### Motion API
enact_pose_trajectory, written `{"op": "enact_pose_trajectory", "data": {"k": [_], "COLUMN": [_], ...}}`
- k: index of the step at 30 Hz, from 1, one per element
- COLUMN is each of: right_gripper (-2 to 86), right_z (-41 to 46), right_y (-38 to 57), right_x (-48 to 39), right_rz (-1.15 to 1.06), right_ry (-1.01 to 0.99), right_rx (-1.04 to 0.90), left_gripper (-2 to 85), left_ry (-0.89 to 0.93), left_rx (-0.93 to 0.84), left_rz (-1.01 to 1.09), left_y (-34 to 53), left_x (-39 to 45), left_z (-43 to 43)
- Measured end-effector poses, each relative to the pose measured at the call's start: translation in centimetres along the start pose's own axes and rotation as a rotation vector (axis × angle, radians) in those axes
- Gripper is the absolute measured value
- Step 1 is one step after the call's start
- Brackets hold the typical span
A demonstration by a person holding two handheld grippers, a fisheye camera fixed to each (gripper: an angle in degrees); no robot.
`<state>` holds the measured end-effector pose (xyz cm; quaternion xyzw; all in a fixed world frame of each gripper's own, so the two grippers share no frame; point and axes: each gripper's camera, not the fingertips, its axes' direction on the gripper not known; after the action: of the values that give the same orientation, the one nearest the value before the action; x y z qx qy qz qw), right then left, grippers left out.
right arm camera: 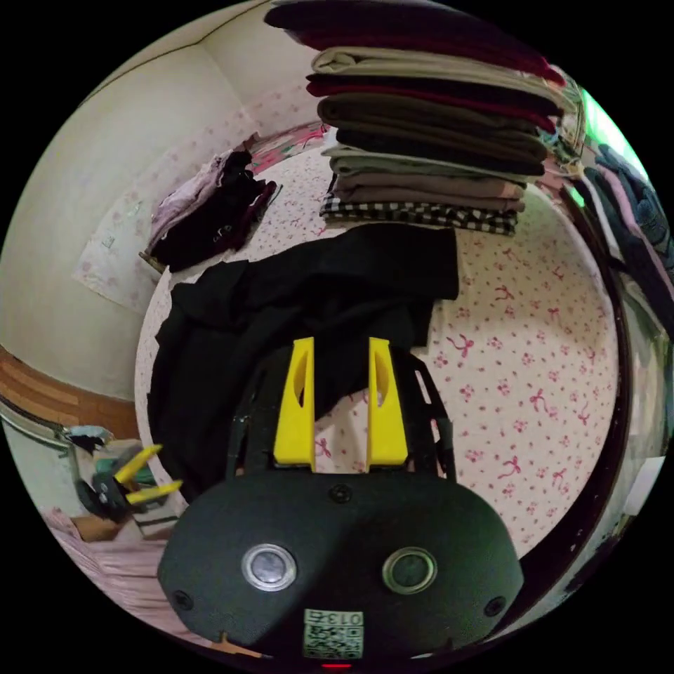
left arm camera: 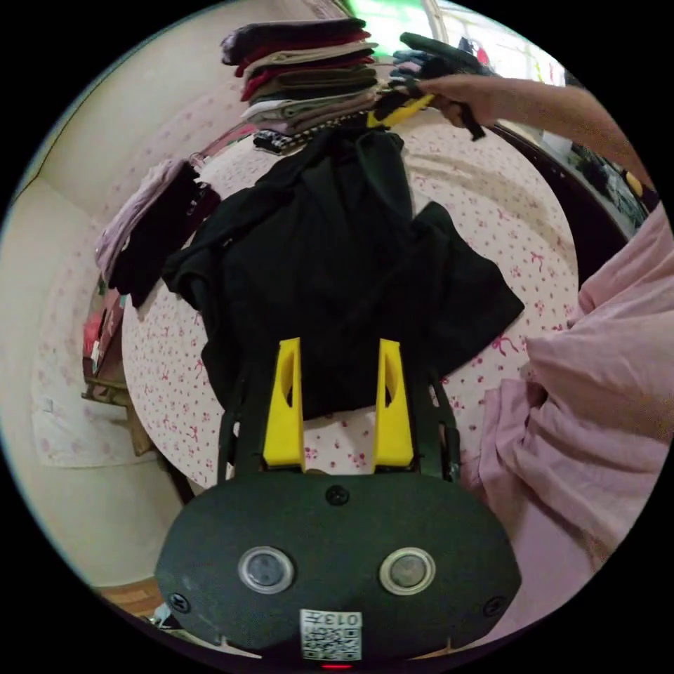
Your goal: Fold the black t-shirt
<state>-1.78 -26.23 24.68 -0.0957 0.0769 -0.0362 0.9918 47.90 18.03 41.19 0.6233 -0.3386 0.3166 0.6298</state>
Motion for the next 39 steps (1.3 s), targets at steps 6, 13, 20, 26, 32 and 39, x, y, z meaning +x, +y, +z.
{"op": "enact_pose_trajectory", "data": {"k": [6,13,20,26,32,39], "right_gripper": [6.9,1.2,0.4,0.3,0.1,0.6], "right_z": [4.5,-2.3,-18.9,-19.3,-10.4,-13.9], "right_y": [-2.5,-0.7,9.7,22.8,28.1,28.6], "right_x": [1.8,2.5,1.2,-0.2,-1.1,-2.9], "right_rz": [0.150,0.048,-0.136,-0.002,0.119,0.147], "right_ry": [-0.054,-0.126,-0.076,0.107,0.198,0.195], "right_rx": [-0.110,0.011,0.280,0.228,-0.132,-0.030], "left_gripper": [6.7,1.3,0.3,0.2,1.2,7.4], "left_ry": [0.050,0.227,0.290,0.427,0.532,0.427], "left_rx": [-0.045,-0.006,0.285,0.157,-0.043,0.053], "left_rz": [0.073,0.033,0.045,0.124,-0.143,-0.697], "left_y": [-1.3,-1.8,1.7,3.9,7.8,14.9], "left_x": [1.2,-4.6,-13.6,-11.9,-10.6,-18.7], "left_z": [1.2,-0.7,-12.2,-10.4,-1.3,-0.1]}}
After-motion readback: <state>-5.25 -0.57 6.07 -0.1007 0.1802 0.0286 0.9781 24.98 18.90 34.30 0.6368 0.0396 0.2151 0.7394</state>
